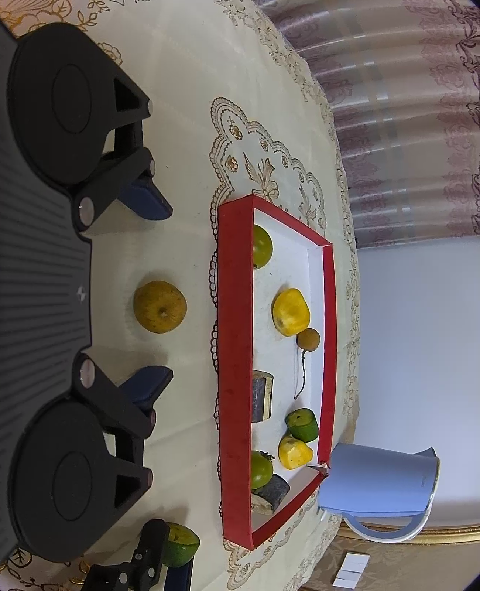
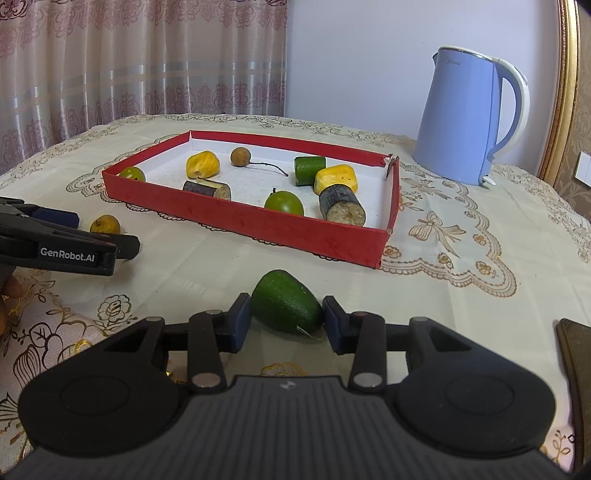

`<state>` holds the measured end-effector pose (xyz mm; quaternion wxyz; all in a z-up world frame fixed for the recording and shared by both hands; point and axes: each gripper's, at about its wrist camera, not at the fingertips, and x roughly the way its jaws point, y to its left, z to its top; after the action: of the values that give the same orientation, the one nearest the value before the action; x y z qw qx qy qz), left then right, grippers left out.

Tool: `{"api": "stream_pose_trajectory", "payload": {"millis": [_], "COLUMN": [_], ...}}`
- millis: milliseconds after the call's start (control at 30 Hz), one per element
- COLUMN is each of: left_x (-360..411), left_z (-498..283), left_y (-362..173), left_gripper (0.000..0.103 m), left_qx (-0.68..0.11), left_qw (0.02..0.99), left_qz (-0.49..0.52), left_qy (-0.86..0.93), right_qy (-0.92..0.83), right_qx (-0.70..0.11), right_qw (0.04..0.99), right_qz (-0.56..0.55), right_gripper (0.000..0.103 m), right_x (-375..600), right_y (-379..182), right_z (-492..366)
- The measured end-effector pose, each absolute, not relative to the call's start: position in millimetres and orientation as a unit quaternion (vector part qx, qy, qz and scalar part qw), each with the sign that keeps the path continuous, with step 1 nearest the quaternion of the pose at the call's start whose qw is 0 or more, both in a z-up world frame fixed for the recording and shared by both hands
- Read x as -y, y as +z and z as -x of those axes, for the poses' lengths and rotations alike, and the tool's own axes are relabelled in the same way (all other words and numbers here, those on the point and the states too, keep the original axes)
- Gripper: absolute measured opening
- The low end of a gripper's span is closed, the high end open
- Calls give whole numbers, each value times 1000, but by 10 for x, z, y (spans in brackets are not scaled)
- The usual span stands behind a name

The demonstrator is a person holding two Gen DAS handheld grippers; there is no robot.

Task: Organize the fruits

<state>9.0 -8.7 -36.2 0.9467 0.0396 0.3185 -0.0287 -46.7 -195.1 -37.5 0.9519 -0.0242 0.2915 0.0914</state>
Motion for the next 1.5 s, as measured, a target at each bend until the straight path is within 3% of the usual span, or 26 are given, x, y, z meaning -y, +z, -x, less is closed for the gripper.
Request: {"api": "stream_pose_trajectory", "payload": {"millis": [367,533,633,1500], "left_x": [120,134,151,62], "left_z": [-61,-57,-59,-37], "left_y": [-354,-332,-317,-220], "left_gripper": [64,36,28,28], "left_qx": [-311,-318,-319,-308], "left_qw": [948,946,946,950], "left_qz": [-47,-33,-39,-59], "left_qy": [-41,-58,-53,-13], "right_qy": [91,91,90,90], "right_qx": [-291,-291,-291,-291], "right_qw": [952,952,952,952], "right_qz": [26,26,27,27], "right_gripper": [39,39,39,39], "right_x": [1946,1944,1943,1944], "right_y": [-375,-375,-376,-376], "right_z": [468,467,467,464]}}
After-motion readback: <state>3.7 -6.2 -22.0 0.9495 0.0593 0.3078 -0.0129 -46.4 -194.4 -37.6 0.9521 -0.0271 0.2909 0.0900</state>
